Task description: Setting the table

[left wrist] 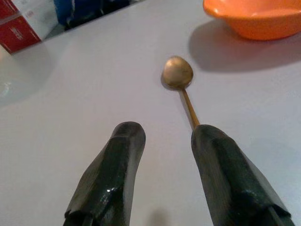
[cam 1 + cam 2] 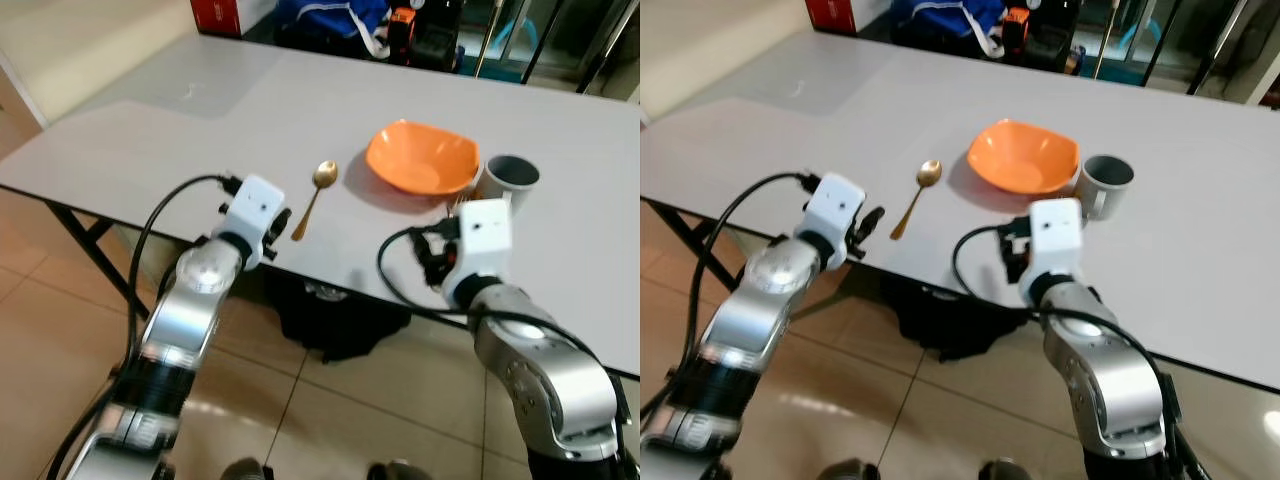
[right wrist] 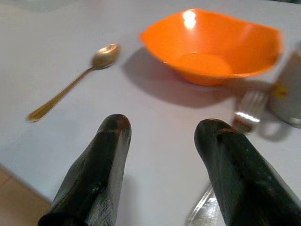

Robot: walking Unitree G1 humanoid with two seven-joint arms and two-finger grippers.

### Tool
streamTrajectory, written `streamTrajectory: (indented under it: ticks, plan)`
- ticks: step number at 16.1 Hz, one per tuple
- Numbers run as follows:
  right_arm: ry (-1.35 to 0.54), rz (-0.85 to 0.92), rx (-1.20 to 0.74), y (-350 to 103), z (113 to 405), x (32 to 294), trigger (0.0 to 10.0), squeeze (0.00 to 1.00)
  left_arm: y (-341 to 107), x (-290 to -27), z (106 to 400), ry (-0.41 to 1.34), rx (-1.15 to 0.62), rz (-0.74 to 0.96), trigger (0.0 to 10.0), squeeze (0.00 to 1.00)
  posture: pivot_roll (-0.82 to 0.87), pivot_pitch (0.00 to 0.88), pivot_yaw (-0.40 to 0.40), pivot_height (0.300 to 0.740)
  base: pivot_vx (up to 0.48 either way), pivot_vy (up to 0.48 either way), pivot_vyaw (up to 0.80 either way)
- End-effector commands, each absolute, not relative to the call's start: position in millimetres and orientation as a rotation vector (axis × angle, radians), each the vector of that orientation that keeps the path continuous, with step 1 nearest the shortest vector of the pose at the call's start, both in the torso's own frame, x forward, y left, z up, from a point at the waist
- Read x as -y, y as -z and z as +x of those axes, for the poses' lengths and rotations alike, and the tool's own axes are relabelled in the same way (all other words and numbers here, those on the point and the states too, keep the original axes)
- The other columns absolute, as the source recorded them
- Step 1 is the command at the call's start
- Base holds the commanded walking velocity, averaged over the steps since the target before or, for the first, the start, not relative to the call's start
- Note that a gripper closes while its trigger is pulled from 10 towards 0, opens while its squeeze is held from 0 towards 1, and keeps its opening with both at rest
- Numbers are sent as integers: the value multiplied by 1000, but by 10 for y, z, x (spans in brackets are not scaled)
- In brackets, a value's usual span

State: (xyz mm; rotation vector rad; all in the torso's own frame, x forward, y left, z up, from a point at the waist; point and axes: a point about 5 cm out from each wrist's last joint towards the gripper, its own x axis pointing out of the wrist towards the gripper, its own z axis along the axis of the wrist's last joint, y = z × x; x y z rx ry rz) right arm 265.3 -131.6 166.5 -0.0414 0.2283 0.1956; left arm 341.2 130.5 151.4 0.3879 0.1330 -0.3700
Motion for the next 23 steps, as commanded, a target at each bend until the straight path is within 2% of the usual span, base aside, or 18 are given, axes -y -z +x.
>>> streamTrajectory:
  ticks: [1, 4, 5, 9, 14, 17, 20, 21, 22, 23]
  plan:
    - [-247, -49, -241, -1659, 2636, 1273, 10000, 0, -1458, -1297, 3446, 391, -162, 374, 10000, 0, 11, 33, 26, 740, 0, 0, 0]
    - [-292, -86, -252, -1659, 2631, 1265, 10000, 0, -1388, -1095, 3580, 522, -191, 331, 10000, 0, 0, 33, 23, 740, 0, 0, 0]
    - [-297, -90, -252, -1661, 2633, 1269, 10000, 0, -1362, -1068, 3607, 535, -209, 320, 0, 0, 0, 33, 23, 740, 0, 0, 0]
    - [-307, -97, -253, -1669, 2640, 1275, 10000, 0, -1383, -1021, 3744, 479, -212, 364, 0, 0, -6, 39, 16, 740, 0, 0, 0]
    - [-335, -106, -266, -1675, 2632, 1293, 10000, 0, -1407, -878, 3835, 513, -221, 345, 0, 0, -25, 49, 4, 740, 0, 0, 0]
    - [-412, -139, -318, -1603, 2557, 1315, 10000, 0, -1406, -898, 3881, 483, -227, 389, 0, 0, -34, 59, 4, 740, 0, 0, 0]
    - [-409, -142, -329, -1585, 2542, 1330, 10000, 0, -1384, -927, 3891, 479, -232, 408, 0, 0, -42, 63, 5, 740, 0, 0, 0]
    - [-407, -139, -329, -1589, 2542, 1331, 10000, 0, -1370, -924, 3891, 483, -237, 409, 549, 0, -48, 63, 5, 740, 0, 0, 0]
    - [-407, -138, -330, -1593, 2540, 1330, 10000, 0, -1356, -921, 3890, 487, -243, 407, 2627, 0, -52, 66, 7, 740, 0, 0, 0]
    - [-413, -140, -331, -1596, 2533, 1324, 10000, 0, -1331, -923, 3889, 475, -255, 420, 10000, 0, -57, 66, 8, 740, 0, 0, 0]
